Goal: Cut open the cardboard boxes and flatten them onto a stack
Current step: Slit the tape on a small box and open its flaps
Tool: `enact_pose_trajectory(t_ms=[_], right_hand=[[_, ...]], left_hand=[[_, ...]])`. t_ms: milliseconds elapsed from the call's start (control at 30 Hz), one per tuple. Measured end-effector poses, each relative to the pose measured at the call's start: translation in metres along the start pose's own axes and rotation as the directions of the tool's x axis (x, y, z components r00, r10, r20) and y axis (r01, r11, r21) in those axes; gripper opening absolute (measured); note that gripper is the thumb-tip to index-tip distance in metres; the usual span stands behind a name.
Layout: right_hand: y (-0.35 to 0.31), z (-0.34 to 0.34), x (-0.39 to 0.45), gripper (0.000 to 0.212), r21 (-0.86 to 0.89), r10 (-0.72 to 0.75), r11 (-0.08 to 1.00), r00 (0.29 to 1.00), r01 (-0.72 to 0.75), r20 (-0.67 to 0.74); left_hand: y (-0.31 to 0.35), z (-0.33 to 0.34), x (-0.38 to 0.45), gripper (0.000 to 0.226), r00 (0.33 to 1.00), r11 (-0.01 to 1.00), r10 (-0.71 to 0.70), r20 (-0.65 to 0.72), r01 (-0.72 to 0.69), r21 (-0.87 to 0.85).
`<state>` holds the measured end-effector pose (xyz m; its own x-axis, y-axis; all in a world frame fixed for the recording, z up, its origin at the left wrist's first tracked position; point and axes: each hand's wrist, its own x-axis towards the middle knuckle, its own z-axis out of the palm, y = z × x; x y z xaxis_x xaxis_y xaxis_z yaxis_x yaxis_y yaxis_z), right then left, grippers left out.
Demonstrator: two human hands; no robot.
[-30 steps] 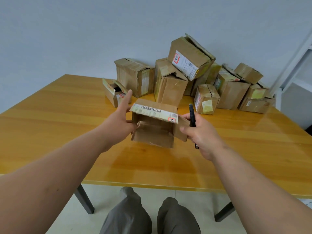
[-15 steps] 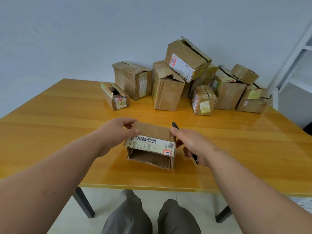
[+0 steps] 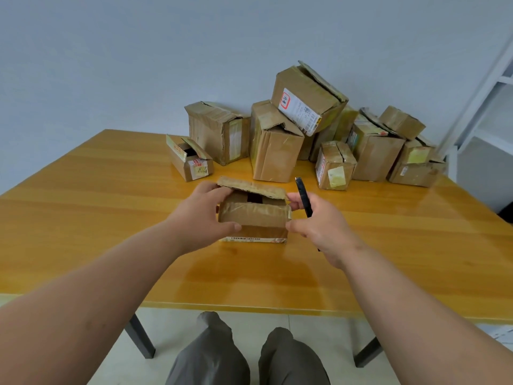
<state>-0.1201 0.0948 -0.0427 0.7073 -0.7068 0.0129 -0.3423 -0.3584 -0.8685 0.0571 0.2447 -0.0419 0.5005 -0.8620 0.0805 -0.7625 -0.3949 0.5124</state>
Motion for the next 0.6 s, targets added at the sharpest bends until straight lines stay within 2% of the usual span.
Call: enact_pose_trajectory(t_ms=[133, 200, 400, 533, 600], right_hand=[[-0.004, -0.001, 0.000, 0.049, -0.045, 0.006, 0.999, 1.000, -0.005, 0.022], [-0.005, -0.003, -0.001, 0.046, -0.065, -0.006, 0.998, 0.999, 0.008, 0.037], [-0.014, -0.007, 0.005, 0.024, -0.084, -0.047, 0.995, 0.998, 0.050, 0.039], [-0.025, -0.010, 0.013, 0.003, 0.154, 0.177, 0.973, 0.984, -0.174, -0.010], [-0.030, -0.011, 0.020, 0.012, 0.228, 0.257, 0.943, 0.966, -0.242, -0.038]], left_hand=[[0.011, -0.009, 0.004, 0.072, 0.996, 0.990, 0.010, 0.083, -0.022, 0.138], [0.016, -0.014, 0.005, 0.061, 0.995, 0.974, 0.010, 0.103, -0.033, 0.226], [0.024, -0.018, 0.007, 0.025, 0.996, 0.944, 0.094, 0.003, -0.090, 0.318], [0.028, -0.018, 0.005, 0.013, 0.991, 0.911, 0.118, 0.064, -0.134, 0.389], [0.030, -0.021, 0.005, 0.011, 0.982, 0.900, 0.130, 0.140, -0.176, 0.398]])
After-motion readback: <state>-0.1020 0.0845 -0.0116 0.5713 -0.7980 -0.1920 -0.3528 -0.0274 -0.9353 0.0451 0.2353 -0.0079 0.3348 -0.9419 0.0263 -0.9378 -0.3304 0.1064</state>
